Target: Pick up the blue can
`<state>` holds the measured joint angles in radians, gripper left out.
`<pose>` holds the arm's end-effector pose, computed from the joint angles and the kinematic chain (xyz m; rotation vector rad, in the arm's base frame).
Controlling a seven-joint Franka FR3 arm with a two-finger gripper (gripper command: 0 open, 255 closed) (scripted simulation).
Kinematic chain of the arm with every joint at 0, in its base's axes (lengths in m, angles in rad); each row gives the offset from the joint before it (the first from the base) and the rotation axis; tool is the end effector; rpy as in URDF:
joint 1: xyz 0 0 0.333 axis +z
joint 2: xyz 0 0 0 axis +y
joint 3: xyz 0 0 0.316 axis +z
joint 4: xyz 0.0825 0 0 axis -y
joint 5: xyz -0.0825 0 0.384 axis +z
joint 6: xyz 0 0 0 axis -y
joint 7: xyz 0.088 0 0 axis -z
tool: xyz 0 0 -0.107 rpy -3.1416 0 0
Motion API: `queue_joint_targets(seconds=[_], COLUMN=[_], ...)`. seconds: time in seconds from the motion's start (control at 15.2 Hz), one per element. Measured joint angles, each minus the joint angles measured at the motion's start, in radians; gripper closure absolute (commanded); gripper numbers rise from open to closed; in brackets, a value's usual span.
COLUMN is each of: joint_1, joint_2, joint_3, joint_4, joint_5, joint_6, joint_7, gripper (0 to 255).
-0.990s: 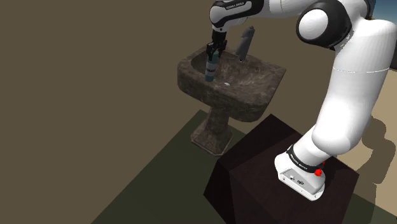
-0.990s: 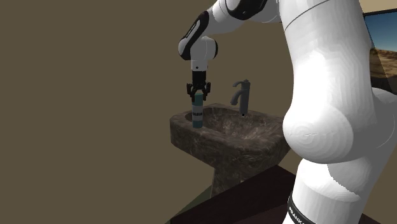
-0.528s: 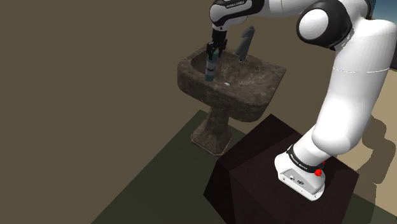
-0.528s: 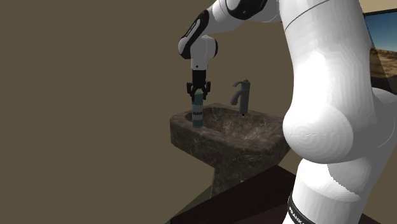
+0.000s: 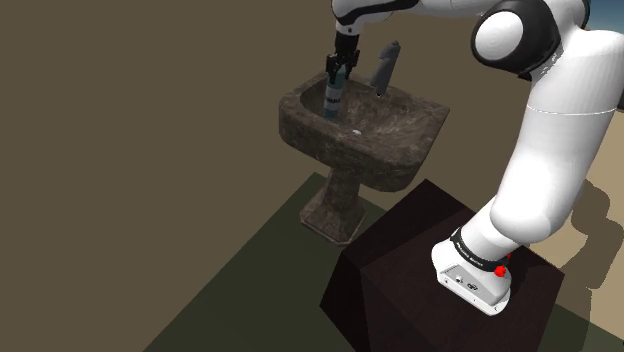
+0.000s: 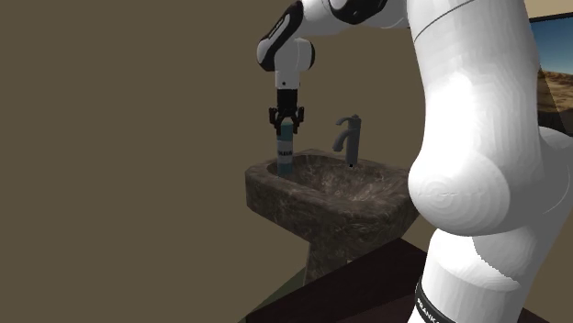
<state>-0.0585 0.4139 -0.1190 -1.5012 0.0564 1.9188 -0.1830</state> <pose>0.6720 -0.1048 0.4321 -3.1375 0.0054 -0.0119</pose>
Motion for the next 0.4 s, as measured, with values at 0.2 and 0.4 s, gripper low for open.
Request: queue_joint_targets(seconds=[0.2, 0.4], joint_1=[0.000, -0.001], joint_2=[-0.012, -0.011], joint_3=[-0.001, -0.001], joint_4=[0.021, 0.055], joint_5=[-0.002, -0.002], joint_6=[-0.034, -0.067], joint_7=[0.001, 0.002], gripper=[255, 255])
